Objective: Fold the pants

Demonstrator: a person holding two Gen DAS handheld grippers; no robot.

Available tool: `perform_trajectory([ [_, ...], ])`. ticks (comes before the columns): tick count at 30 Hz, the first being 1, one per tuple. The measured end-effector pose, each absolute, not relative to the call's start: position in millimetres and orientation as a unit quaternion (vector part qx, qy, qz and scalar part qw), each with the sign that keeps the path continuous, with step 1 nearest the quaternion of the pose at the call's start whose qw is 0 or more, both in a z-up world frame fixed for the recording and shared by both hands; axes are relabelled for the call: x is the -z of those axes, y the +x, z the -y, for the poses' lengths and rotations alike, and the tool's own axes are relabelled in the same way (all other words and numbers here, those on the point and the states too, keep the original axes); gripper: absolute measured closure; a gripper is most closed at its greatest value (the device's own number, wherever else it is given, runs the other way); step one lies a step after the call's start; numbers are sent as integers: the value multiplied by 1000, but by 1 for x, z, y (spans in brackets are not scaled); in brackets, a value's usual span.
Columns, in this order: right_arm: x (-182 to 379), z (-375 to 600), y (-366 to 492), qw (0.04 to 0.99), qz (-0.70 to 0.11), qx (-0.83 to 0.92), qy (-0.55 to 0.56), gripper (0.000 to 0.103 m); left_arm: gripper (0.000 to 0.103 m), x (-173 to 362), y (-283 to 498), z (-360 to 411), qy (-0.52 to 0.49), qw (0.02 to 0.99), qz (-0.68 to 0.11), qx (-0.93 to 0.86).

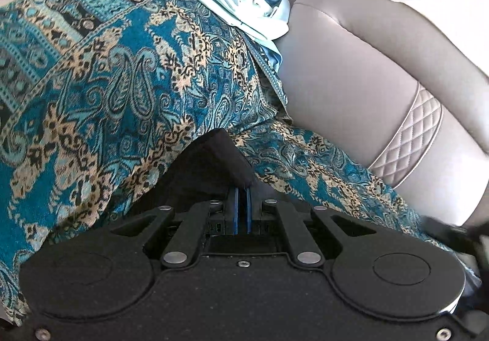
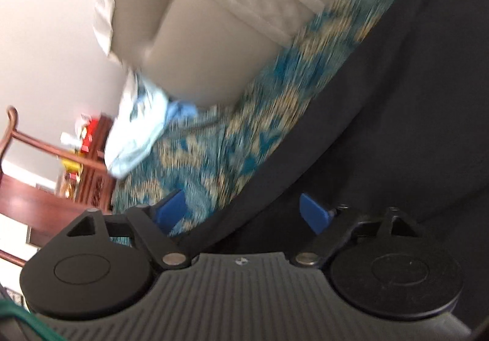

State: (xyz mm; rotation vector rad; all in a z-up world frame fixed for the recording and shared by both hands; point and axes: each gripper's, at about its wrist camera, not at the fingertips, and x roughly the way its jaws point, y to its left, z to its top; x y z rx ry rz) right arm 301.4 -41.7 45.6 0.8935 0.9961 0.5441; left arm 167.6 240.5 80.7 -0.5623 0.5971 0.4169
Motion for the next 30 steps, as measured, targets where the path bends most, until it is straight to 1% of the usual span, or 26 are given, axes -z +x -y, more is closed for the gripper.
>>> perform_trajectory([
  [1,-40,26,306,740,-475,-250,404,28,98,-80,165,-242,-274,897,-287,-197],
  [2,-35,14,307,732,-491,-251,401,35,98,-78,161,-243,-277,898,-284,-192],
  [6,-15,-15,309,701,-523,-248,417,46,98,-78,154,-250,-283,901,-275,-178],
  [7,-13,-19,309,701,-519,-243,425,48,98,-77,152,-251,-285,902,-272,-176],
  [8,-13,-21,309,705,-511,-239,429,55,98,-77,150,-253,-285,903,-271,-174],
  [9,-14,-23,312,715,-503,-229,428,67,98,-76,149,-254,-287,903,-269,-173],
  [10,-16,-26,314,732,-494,-214,417,71,98,-75,148,-256,-289,902,-269,-171],
  [12,-20,-30,319,768,-478,-179,386,74,98,-72,147,-258,-293,901,-271,-171],
  [14,-23,-31,316,795,-460,-153,364,88,98,-68,146,-258,-294,901,-273,-164],
  [15,-23,-29,316,798,-458,-151,362,91,98,-67,145,-257,-290,904,-272,-159],
  [18,-25,-27,301,817,-438,-154,342,95,91,-61,139,-253,-283,911,-270,-133],
  [21,-37,-24,281,843,-402,-172,314,97,88,-49,129,-259,-321,903,-276,-78],
  [23,-47,-20,265,860,-377,-186,291,97,75,-41,121,-262,-349,894,-275,-50],
  [26,-57,-22,249,876,-350,-199,267,96,65,-29,106,-263,-372,886,-274,-31],
  [30,-64,-16,233,883,-329,-207,262,96,56,-21,92,-262,-408,874,-265,-1],
])
